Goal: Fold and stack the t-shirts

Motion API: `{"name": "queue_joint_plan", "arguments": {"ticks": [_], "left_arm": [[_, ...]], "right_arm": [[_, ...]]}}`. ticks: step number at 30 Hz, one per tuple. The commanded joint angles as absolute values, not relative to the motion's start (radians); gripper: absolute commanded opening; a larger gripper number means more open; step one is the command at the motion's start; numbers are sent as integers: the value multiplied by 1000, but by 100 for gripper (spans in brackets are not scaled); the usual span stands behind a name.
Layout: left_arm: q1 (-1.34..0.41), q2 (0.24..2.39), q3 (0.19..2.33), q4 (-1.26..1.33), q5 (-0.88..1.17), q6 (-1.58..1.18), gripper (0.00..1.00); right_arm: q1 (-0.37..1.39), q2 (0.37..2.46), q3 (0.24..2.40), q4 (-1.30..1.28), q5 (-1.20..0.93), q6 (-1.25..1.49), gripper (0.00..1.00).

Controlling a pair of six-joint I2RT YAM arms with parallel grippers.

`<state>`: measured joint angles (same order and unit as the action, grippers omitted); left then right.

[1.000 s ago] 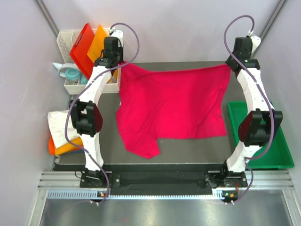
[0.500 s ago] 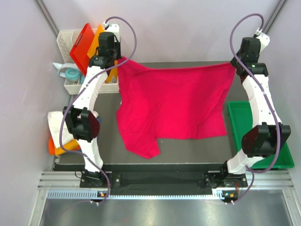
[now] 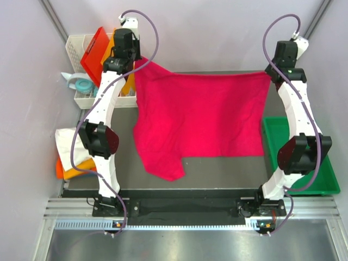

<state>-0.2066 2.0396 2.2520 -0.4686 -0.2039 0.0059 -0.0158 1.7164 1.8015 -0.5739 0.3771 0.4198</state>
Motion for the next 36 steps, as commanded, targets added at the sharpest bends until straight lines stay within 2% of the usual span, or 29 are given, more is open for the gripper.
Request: {"name": "queue_joint_plan", "arguments": {"ticks": [1,12,29,36], "left_arm": [[-207,1935,2251,-442,-225,2,0],[-212,1956,2183,-393,-233,3,0],[-213,2226,2401,-351,-239,41,0],[-213,2217,2402,-405,-232,17,0]], "right_arm": [[-14,1550,1793,-522,411,399,0],[-14,1577,1706,-466,413,382,0],[-17,1937,2006,-489,419,371,0],[-15,1951,2007,-502,410,382,0]]}}
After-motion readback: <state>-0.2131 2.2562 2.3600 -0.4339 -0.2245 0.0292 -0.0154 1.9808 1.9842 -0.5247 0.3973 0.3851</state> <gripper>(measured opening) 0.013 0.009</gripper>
